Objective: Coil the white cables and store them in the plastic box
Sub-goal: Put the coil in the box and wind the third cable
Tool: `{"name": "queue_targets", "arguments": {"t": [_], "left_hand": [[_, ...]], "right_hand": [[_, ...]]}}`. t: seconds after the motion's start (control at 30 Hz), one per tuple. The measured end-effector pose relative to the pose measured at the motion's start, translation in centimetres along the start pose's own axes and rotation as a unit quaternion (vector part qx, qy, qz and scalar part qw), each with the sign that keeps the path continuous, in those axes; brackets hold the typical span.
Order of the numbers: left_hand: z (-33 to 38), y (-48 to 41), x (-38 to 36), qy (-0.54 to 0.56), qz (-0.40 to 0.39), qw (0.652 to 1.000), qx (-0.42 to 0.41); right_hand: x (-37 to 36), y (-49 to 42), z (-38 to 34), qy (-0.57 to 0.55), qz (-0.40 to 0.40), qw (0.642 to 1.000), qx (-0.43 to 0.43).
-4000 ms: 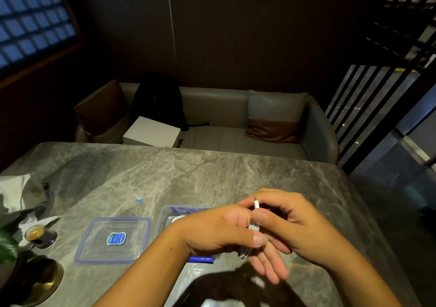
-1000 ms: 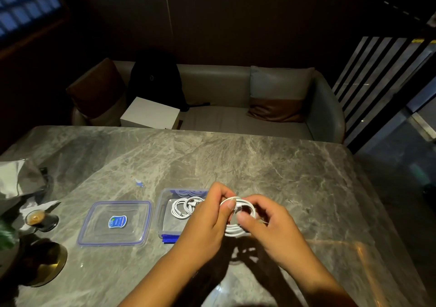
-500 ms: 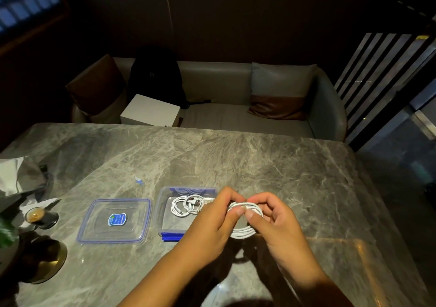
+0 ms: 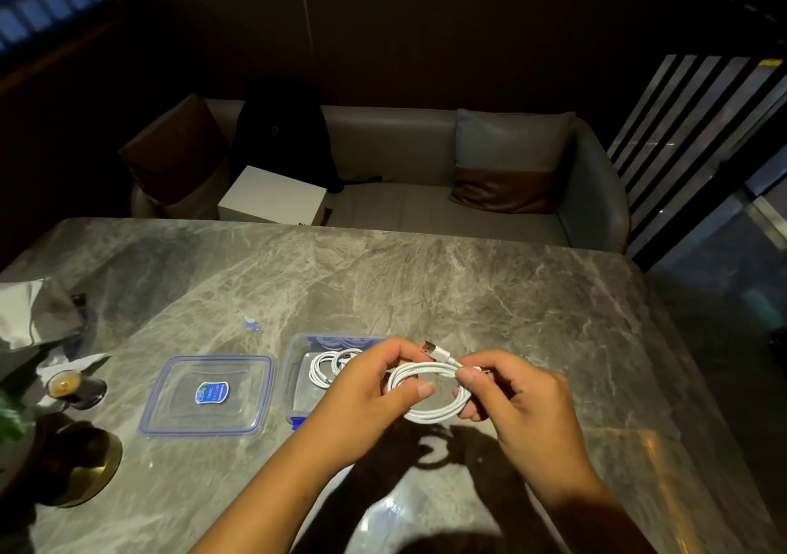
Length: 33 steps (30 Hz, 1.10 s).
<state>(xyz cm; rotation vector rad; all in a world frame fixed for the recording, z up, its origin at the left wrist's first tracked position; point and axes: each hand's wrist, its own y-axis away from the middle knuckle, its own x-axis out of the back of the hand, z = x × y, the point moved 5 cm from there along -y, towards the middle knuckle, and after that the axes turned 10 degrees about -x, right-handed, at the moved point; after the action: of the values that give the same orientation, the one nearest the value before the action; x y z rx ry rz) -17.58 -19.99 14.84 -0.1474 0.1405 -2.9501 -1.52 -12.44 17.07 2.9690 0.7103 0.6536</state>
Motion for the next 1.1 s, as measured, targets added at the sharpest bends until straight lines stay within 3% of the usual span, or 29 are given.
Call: {"name": "queue_targets", "arguments": {"t": [0.27, 0.47, 0.63, 0.87, 1.0, 1.1], "left_hand": [[-0.5, 0.3, 0.0, -0.019, 0.049, 0.999, -0.003], [-0.4, 0.3, -0.6, -0.025, 0.022, 0.999, -0.001], [-0.3, 0.2, -0.6, -0.014, 0.037, 0.999, 0.0], [-0.4, 0.1, -0.8, 0.05, 0.008, 0.999, 0.004], [0.2, 0.1, -0.6, 0.011, -0.014, 1.0, -0.018], [0.2, -0.2, -0.8, 0.001, 0.029, 0.999, -0.027]], "right_hand": [[-0.6, 0.2, 0.1, -0.011, -0.021, 1.0, 0.0], [-0.9, 0.4, -0.1, -0.023, -0.065, 0.998, 0.004], [-1.4, 0.4, 0.5, -0.127, -0.074, 0.987, -0.062], [-2.3, 0.0, 1.2, -0.264, -0.086, 0.942, -0.191], [-1.9, 0.0, 0.5, -0.245, -0.074, 0.952, -0.165], [-1.9, 0.2, -0.1, -0.2, -0.079, 0.97, -0.117]]}}
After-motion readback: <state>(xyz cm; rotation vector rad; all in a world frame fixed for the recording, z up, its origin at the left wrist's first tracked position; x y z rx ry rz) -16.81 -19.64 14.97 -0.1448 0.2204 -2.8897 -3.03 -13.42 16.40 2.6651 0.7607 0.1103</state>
